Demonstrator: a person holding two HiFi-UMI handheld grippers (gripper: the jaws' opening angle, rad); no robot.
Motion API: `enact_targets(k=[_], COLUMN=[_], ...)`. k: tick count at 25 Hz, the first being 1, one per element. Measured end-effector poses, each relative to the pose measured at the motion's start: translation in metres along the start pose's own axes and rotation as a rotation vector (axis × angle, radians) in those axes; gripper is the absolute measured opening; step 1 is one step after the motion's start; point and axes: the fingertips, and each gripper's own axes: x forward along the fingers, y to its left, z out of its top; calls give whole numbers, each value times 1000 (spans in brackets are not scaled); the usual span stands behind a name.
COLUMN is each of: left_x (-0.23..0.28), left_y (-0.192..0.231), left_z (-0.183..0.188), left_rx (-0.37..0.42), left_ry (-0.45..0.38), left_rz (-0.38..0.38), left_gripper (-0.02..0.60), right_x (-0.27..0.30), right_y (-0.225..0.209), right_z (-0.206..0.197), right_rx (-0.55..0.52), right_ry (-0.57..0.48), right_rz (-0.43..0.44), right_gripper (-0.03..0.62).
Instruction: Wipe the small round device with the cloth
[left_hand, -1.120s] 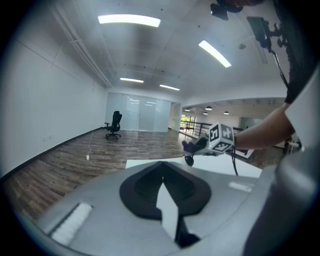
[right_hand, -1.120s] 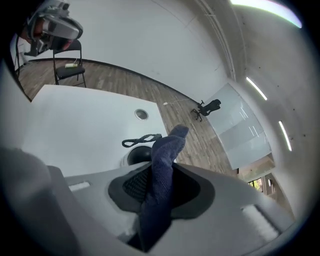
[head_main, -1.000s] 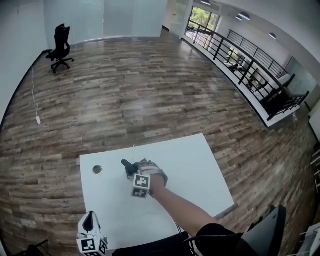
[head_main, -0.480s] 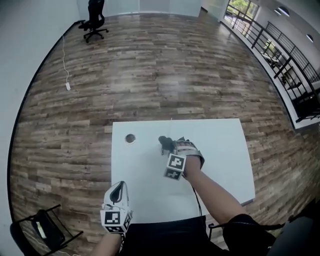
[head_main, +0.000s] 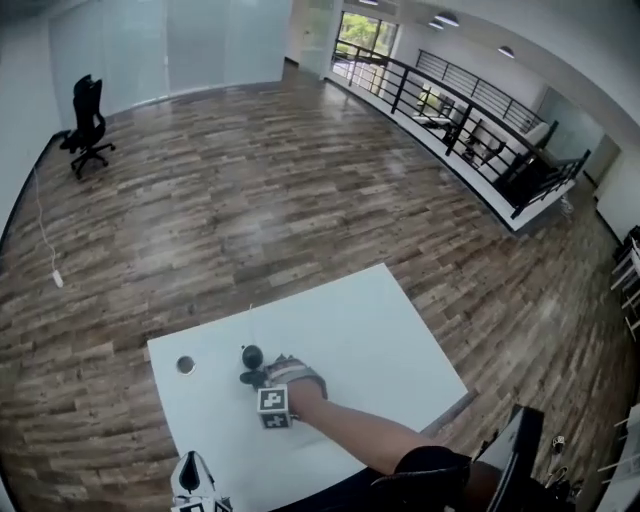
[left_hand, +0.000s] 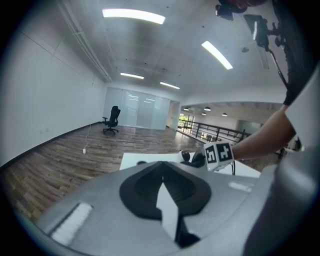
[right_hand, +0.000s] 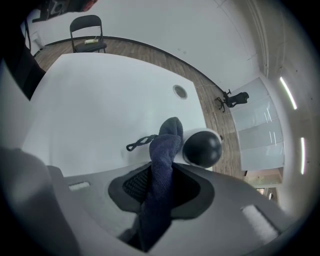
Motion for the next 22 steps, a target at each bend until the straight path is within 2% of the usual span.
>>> enact_targets(k=[5,10,14,18,22], left_x=[11,23,32,40,48], left_y=[-18,-36,-50,-63,-76], left_z=[7,14,18,22,24], left_rx=[9,19,25,27,29], left_ry=[-17,-35,-47,-58,-70], left_rz=[-28,-60,-82,-104,-127], left_gripper=[8,8,8,8,8], right_x=[-5,-42,-63,-79,-67], right_y=[22,30,48,55,74], right_z=[-34,-94,-150,-190,-201], right_rx=[146,456,647,882,919], right_ry=[-17,-58,-35,-78,-74], right_rz=[2,-33,-44,-46,-22], right_gripper=[101,101,101,101,103])
